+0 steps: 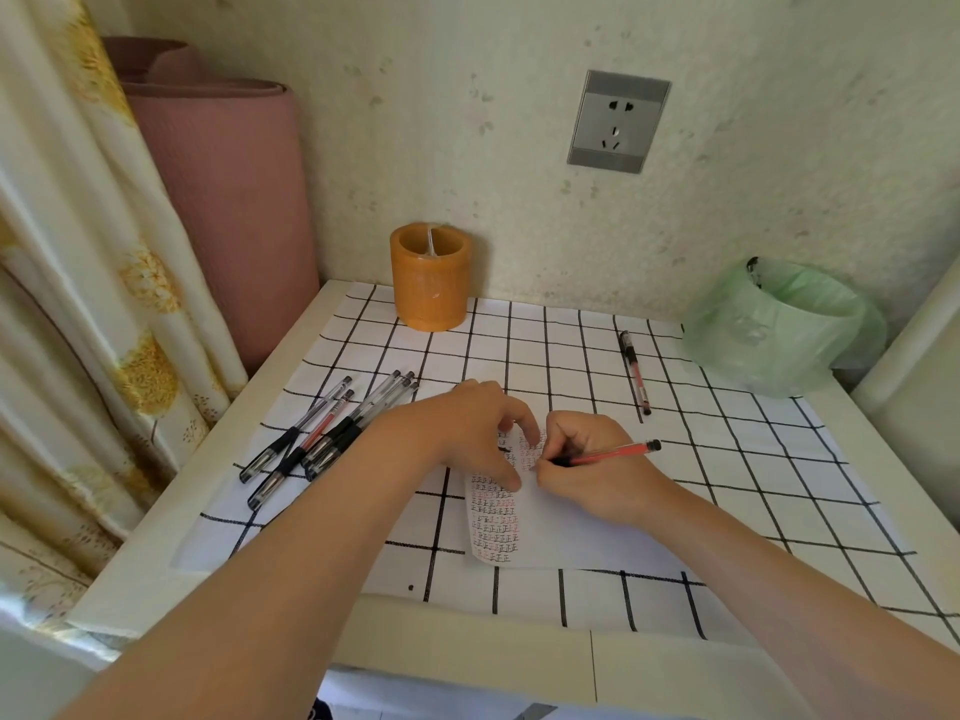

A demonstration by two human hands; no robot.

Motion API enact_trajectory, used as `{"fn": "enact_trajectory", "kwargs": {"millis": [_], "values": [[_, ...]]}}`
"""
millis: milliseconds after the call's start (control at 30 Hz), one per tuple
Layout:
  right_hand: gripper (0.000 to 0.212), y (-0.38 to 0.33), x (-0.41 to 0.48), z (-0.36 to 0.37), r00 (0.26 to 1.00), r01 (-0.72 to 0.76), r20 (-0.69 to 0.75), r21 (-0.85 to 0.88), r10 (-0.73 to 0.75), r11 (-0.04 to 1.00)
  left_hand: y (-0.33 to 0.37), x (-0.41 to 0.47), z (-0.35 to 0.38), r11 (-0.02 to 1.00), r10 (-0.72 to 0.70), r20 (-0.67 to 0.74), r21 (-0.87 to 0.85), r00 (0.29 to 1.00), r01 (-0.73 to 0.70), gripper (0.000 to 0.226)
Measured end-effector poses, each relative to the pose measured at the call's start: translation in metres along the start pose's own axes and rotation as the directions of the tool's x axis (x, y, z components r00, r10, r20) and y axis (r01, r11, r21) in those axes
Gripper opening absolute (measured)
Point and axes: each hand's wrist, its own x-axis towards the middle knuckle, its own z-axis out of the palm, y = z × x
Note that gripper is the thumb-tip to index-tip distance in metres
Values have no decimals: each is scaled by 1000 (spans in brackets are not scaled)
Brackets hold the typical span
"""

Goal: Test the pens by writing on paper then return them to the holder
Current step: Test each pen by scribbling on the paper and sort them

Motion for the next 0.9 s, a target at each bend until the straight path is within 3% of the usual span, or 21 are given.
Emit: {"fn": "enact_trajectory", "kwargs": {"millis": [200,533,767,900], "values": [[26,-1,0,-1,1000,-5,14,19,5,1000,1,-1,0,1000,-3,3,-2,1000,3,54],[18,-4,-1,-1,1000,-8,5,1,8,1000,1,-4,1,1000,-17,4,-12,1000,17,54],[21,-6,2,-9,967,-111,-180,338,180,934,3,-17,-2,999,-32,-43,-46,999,30,51],[30,-15,1,-14,945,-105,-254,370,209,923,1,-27,-2,991,-104,-132,72,986,114,41]]}}
